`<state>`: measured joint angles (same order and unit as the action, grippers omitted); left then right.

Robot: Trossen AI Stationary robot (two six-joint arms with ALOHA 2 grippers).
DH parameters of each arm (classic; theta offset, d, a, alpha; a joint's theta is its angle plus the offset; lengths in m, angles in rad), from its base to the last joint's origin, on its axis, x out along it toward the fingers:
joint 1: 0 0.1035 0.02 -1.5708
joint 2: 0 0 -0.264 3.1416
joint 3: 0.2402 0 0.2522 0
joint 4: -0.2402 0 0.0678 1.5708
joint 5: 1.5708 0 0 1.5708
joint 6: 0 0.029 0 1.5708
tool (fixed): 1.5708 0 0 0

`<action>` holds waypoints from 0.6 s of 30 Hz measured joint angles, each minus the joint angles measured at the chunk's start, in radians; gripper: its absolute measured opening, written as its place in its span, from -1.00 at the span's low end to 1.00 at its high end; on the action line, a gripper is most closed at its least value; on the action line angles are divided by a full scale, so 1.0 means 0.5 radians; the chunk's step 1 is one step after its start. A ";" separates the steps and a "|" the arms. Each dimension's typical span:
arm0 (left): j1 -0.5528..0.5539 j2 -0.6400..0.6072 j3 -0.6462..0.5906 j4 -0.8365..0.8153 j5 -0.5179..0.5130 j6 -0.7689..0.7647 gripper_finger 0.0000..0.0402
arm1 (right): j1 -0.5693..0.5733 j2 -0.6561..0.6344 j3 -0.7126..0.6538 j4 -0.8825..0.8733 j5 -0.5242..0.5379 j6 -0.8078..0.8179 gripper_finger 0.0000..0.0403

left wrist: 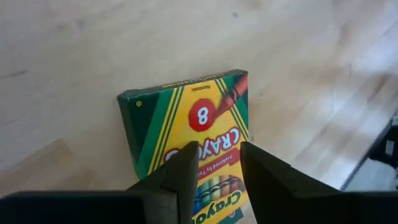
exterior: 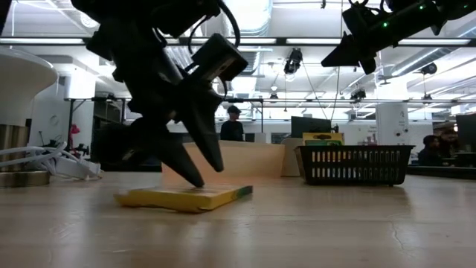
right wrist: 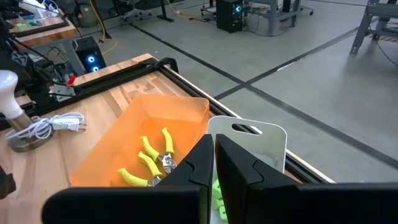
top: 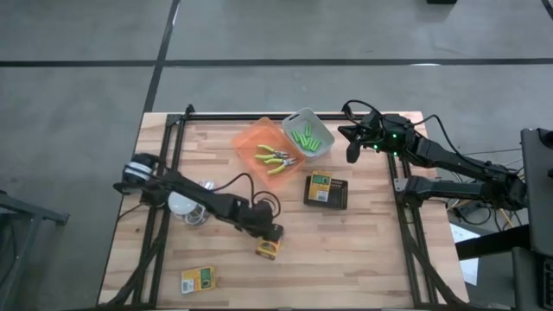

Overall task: Pick & Place School Supplies
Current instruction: Put the yellow crayon box into the black bin

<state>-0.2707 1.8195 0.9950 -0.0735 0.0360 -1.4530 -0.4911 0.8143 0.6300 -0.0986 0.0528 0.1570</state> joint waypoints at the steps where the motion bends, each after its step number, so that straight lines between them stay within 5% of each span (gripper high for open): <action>1: -0.002 0.005 0.014 -0.010 -0.053 -0.004 -0.36 | 0.000 0.000 0.000 -0.001 0.000 0.000 -0.91; 6: 0.006 0.014 0.043 -0.021 -0.235 -0.036 -0.37 | 0.000 0.000 0.000 -0.001 0.000 0.000 -0.91; 18: 0.015 -0.290 0.059 -0.423 -0.021 0.182 -0.37 | 0.000 0.000 0.000 -0.001 0.000 0.000 -0.91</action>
<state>-0.2633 1.6747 1.0245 -0.2851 0.0256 -1.3622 -0.4911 0.8143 0.6300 -0.0990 0.0526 0.1572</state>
